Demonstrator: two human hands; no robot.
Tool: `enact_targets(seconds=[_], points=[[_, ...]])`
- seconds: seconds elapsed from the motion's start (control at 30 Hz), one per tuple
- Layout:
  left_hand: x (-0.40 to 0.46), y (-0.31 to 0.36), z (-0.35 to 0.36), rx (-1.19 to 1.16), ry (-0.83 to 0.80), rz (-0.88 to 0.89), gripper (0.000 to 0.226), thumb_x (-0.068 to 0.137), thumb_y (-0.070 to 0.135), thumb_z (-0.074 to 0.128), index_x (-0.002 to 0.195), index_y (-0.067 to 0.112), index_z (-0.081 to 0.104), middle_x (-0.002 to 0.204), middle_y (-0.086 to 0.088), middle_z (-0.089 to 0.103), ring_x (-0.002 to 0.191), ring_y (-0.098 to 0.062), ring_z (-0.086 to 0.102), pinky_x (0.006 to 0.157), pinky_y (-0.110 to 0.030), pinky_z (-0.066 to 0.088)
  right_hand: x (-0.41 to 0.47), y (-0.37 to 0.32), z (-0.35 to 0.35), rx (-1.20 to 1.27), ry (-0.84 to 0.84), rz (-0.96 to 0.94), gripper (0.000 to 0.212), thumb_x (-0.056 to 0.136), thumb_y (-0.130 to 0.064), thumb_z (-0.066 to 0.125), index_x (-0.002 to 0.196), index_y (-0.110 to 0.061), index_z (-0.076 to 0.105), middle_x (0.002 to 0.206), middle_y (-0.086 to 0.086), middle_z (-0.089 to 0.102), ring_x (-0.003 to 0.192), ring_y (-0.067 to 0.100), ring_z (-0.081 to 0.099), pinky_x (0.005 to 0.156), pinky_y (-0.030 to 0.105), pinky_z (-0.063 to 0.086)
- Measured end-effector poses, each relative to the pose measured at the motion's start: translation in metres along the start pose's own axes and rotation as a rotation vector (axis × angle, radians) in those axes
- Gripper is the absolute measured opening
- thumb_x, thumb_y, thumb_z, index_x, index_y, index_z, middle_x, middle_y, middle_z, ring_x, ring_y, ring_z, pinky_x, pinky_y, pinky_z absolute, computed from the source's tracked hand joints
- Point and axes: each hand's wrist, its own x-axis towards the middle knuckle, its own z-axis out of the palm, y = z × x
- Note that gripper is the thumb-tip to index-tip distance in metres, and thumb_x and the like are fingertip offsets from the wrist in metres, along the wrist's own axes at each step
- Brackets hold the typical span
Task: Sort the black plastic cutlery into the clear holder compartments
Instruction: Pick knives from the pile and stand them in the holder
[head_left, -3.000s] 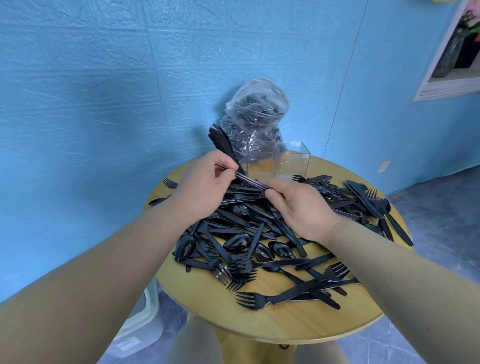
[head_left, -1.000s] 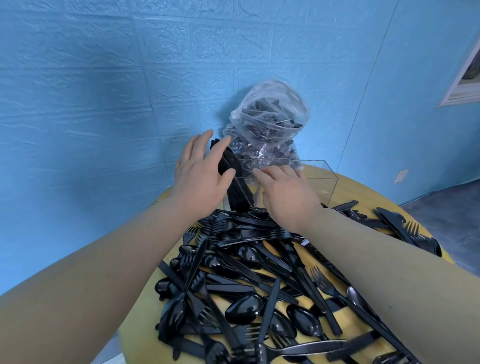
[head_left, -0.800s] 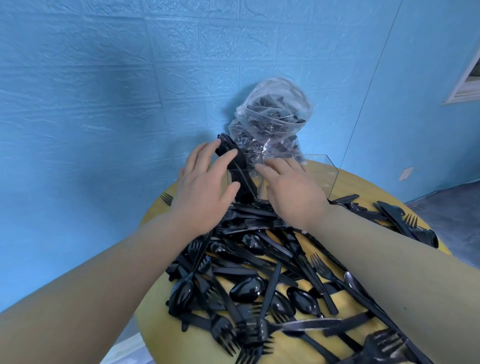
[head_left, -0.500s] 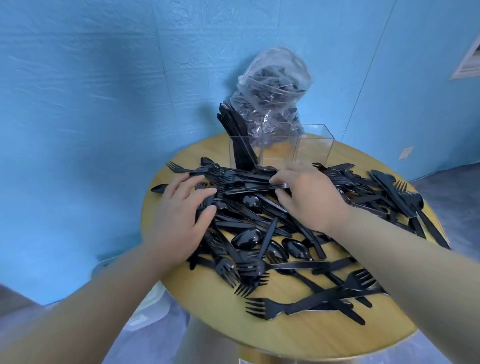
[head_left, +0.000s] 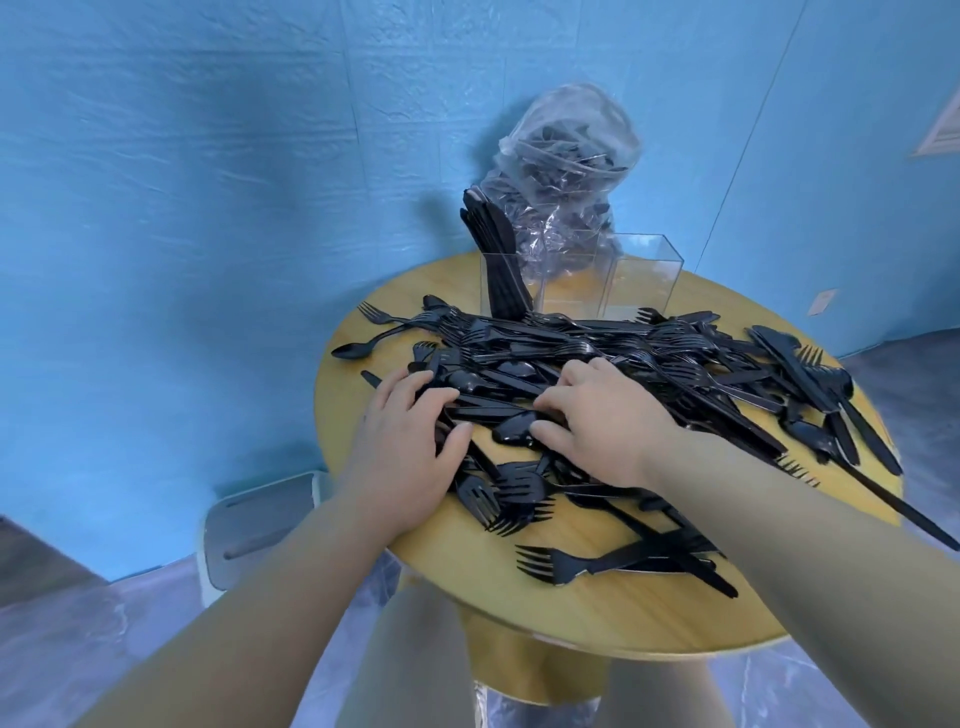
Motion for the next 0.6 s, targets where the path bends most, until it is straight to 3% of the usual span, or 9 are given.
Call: enact_targets(seconds=[0.17,0.37,0.6], points=[[-0.001,-0.001,0.0,-0.095,0.094,-0.06,0.046,0.09,0.044,0.055,0.128,0.018,0.05,0.146,0.002,0.034,0.139,-0.014,0.022,0.114,-0.031,0.022,0.001,-0.001,-0.001,-0.004,0.014,0.063,0.046,0.098,-0.046,0.036,0.133,-0.02,0.05,0.121,0.004,0.05,0.117,0.023,0.041,0.098,0.034,0.037],[0.002,-0.002,0.001,-0.066,0.118,-0.13,0.057,0.082,0.054,0.058,0.124,0.016,0.049,0.146,-0.002,0.035,0.139,-0.017,0.022,0.115,-0.038,0.025,0.017,-0.018,-0.002,0.018,0.109,-0.047,0.043,0.097,-0.044,0.043,0.134,-0.025,0.051,0.121,0.001,0.051,0.115,0.021,0.04,0.094,0.029,0.035],[0.002,-0.002,-0.001,-0.091,0.084,-0.155,0.063,0.079,0.058,0.061,0.125,0.018,0.046,0.149,0.0,0.028,0.142,-0.016,0.016,0.116,-0.038,0.021,0.035,-0.018,0.007,0.0,0.088,-0.028,0.027,0.093,-0.036,0.051,0.113,-0.021,0.061,0.106,0.0,0.06,0.104,0.021,0.049,0.085,0.032,0.044]])
